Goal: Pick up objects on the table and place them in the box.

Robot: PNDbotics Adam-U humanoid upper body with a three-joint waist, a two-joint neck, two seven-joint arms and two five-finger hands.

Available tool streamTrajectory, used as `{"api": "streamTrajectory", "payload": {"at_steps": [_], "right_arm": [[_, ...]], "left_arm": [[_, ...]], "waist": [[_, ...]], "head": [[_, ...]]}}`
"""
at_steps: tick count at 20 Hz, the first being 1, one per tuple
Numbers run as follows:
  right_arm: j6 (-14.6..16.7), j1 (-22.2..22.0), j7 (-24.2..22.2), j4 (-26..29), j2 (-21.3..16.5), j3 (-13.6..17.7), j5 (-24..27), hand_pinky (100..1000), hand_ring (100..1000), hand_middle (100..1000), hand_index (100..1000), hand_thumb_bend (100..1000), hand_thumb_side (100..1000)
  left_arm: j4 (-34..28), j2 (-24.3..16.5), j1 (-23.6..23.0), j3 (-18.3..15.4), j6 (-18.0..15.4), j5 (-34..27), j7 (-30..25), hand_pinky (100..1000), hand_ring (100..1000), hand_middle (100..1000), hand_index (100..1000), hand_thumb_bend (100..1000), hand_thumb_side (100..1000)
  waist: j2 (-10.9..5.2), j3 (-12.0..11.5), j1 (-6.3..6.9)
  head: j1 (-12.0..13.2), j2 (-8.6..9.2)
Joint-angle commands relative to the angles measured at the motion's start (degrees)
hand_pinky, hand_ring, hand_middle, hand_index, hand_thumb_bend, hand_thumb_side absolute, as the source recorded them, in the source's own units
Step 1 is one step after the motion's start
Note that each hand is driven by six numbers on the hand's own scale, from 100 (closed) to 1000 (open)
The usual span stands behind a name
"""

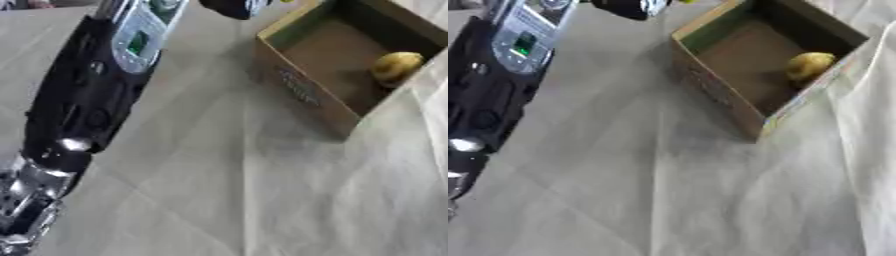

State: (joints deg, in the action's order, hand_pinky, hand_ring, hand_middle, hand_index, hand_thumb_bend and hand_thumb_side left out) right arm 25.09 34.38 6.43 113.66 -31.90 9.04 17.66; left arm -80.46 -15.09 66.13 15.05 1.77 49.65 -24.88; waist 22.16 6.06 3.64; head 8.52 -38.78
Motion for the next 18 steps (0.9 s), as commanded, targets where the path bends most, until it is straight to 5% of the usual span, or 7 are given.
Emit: {"api": "streamTrajectory", "payload": {"at_steps": [1, 13, 16, 18], "right_arm": [[0.1, 1.48, -0.27, 0.93, -0.38, 0.05, 1.03, 882, 937, 637, 832, 100, 600], [-1.32, 2.95, -1.35, 0.93, 1.92, -0.19, 2.38, 883, 944, 639, 832, 100, 605], [-1.51, 3.01, -1.58, 0.93, 2.09, -0.26, 2.53, 883, 945, 639, 832, 100, 606], [-1.69, 2.99, -1.65, 0.93, 2.17, -0.28, 2.61, 884, 946, 639, 832, 100, 606]], "left_arm": [[2.36, 1.86, 1.56, 0.09, -0.6, 2.16, 1.19, 709, 649, 576, 634, 100, 100], [7.85, 4.98, 1.14, 1.44, -2.41, 3.88, 2.28, 722, 672, 609, 669, 100, 100], [8.85, 5.07, 0.83, 1.52, -2.45, 4.31, 2.39, 742, 702, 658, 714, 100, 100], [9.32, 5.07, 0.66, 1.57, -2.46, 4.53, 2.32, 774, 757, 742, 803, 183, 100]], "waist": [[-1.35, 0.8, -0.39], [-0.98, 4.2, 0.2], [-0.96, 4.46, 0.36], [-0.97, 4.51, 0.44]], "head": [[1.16, 0.34], [4.64, 0.49], [4.76, 0.48], [4.82, 0.45]]}}
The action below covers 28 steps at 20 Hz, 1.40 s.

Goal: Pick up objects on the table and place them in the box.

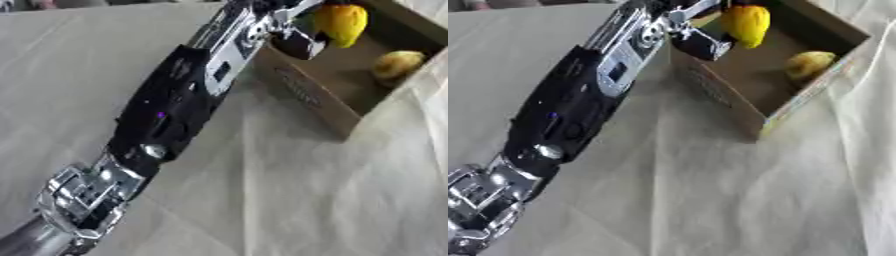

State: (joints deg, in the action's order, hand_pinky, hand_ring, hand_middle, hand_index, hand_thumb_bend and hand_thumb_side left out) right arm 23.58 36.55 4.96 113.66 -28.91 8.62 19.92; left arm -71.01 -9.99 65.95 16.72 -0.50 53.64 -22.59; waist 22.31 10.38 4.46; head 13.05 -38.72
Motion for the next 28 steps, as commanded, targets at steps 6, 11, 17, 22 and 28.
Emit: {"api": "streamTrajectory", "payload": {"at_steps": [6, 11, 17, 22, 28], "right_arm": [[-0.43, 0.59, -0.43, 0.93, -0.8, 0.07, 0.34, 884, 947, 637, 832, 100, 604], [-0.62, 0.44, -0.42, 0.93, -0.77, 0.06, 0.28, 884, 948, 637, 832, 100, 604], [-0.33, 0.47, 0.19, 0.93, -1.06, 0.23, 0.41, 882, 942, 640, 831, 100, 606], [0.91, -0.35, 1.74, 0.93, -2.6, 1.0, 0.39, 879, 934, 645, 831, 100, 611], [1.41, -3.68, 3.25, 0.93, -5.29, 2.06, -1.76, 879, 939, 642, 831, 100, 605]], "left_arm": [[0.26, -0.27, 0.5, -0.15, -0.73, 2.86, -1.01, 898, 912, 885, 943, 401, 100], [-0.08, -0.36, 0.43, -0.54, -1.43, 2.89, -0.25, 888, 911, 879, 935, 384, 100], [-2.15, -0.77, 0.02, -1.75, 0.06, -0.36, 3.58, 863, 878, 855, 910, 170, 100], [-13.26, -6.21, -1.79, -4.52, 2.05, -12.59, 14.27, 831, 815, 796, 861, 100, 100], [-28.42, -20.73, -9.79, -11.34, 6.28, -30.28, 28.92, 803, 788, 781, 875, 100, 100]], "waist": [[-1.2, 0.13, -0.33], [-1.17, 0.09, -0.38], [-1.49, -0.17, -0.58], [-2.38, -1.59, -0.34], [-3.23, -5.6, 0.36]], "head": [[0.34, 0.26], [0.41, 0.09], [0.25, -0.25], [-1.29, -1.34], [-6.43, -2.89]]}}
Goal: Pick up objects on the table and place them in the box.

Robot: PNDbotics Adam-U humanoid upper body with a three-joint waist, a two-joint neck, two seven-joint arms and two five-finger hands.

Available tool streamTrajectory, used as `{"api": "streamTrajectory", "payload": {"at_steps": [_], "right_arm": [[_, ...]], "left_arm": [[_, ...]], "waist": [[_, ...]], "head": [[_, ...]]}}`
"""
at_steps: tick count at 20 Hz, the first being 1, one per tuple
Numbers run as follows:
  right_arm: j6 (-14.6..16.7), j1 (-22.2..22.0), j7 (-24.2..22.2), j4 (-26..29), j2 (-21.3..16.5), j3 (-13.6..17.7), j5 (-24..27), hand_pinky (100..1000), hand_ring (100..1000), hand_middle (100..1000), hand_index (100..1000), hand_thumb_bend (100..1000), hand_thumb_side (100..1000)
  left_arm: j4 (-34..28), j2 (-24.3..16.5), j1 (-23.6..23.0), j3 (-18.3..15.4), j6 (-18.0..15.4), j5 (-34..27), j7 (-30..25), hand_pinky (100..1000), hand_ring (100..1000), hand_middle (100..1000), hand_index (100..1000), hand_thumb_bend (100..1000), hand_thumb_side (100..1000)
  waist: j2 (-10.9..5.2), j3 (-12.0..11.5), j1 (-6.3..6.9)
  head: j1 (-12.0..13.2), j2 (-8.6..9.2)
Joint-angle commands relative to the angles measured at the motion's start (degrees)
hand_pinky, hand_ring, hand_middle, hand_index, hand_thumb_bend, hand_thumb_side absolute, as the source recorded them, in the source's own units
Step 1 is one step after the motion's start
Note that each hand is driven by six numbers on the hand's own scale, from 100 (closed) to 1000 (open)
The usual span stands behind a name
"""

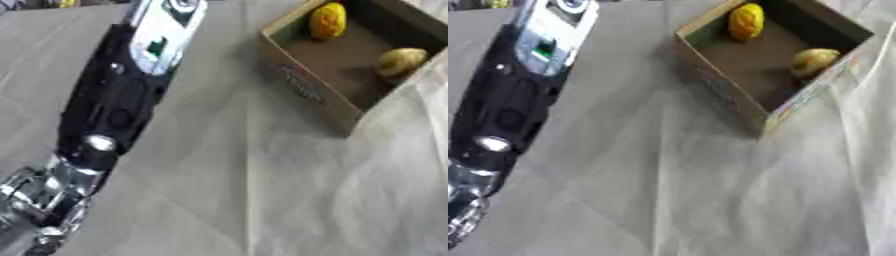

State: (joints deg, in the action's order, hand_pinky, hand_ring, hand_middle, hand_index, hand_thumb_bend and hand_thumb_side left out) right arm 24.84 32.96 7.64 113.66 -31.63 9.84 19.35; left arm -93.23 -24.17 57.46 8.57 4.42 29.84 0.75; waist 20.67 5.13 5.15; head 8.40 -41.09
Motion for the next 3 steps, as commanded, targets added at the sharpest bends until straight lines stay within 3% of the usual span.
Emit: {"api": "streamTrajectory", "payload": {"at_steps": [1, 3], "right_arm": [[0.21, -0.56, 0.71, 0.93, -2.92, 0.98, -1.62, 879, 939, 642, 831, 100, 603], [0.45, -1.38, 1.0, 0.93, -3.49, 1.29, -2.39, 879, 940, 641, 831, 100, 601]], "left_arm": [[-8.83, -9.2, -3.61, -4.45, 1.74, -9.2, 8.27, 804, 791, 785, 877, 100, 100], [-15.04, -14.27, -9.49, -6.95, 1.94, -13.66, 13.98, 805, 793, 787, 879, 100, 100]], "waist": [[-1.55, -1.04, -0.3], [-1.42, -2.23, -0.33]], "head": [[-2.59, -0.54], [-3.98, -0.43]]}}
